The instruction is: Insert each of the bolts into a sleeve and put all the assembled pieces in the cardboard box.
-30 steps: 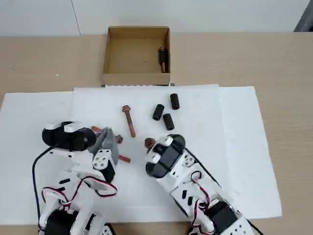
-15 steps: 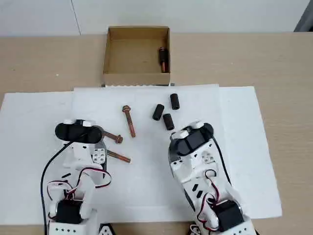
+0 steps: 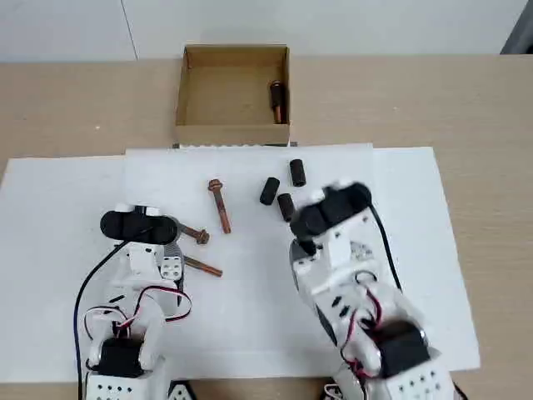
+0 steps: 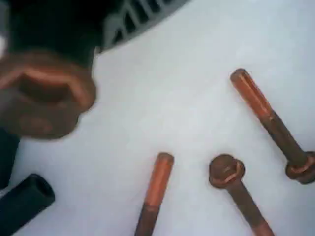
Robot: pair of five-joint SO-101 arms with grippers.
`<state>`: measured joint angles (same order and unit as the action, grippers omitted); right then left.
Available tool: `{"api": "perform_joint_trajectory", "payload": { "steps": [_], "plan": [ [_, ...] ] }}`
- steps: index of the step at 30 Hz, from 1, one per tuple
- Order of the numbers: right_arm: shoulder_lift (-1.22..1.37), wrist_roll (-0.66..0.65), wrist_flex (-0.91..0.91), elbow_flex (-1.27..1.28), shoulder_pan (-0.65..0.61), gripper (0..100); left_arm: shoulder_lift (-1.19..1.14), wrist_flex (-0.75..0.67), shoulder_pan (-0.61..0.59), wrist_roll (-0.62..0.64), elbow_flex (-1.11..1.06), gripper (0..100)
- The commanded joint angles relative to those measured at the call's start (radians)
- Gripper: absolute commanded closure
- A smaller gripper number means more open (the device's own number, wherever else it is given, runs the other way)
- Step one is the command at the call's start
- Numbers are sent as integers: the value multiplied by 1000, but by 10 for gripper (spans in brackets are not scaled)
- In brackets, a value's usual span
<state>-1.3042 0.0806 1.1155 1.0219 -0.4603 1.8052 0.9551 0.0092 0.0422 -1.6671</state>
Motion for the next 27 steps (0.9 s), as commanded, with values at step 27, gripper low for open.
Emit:
{"api": "perform_joint_trajectory", "payload": {
  "steps": [27],
  "plan": [
    [1391, -196, -473, -1103, 104, 995, 11, -25, -5, -3, 1, 994]
  ]
}}
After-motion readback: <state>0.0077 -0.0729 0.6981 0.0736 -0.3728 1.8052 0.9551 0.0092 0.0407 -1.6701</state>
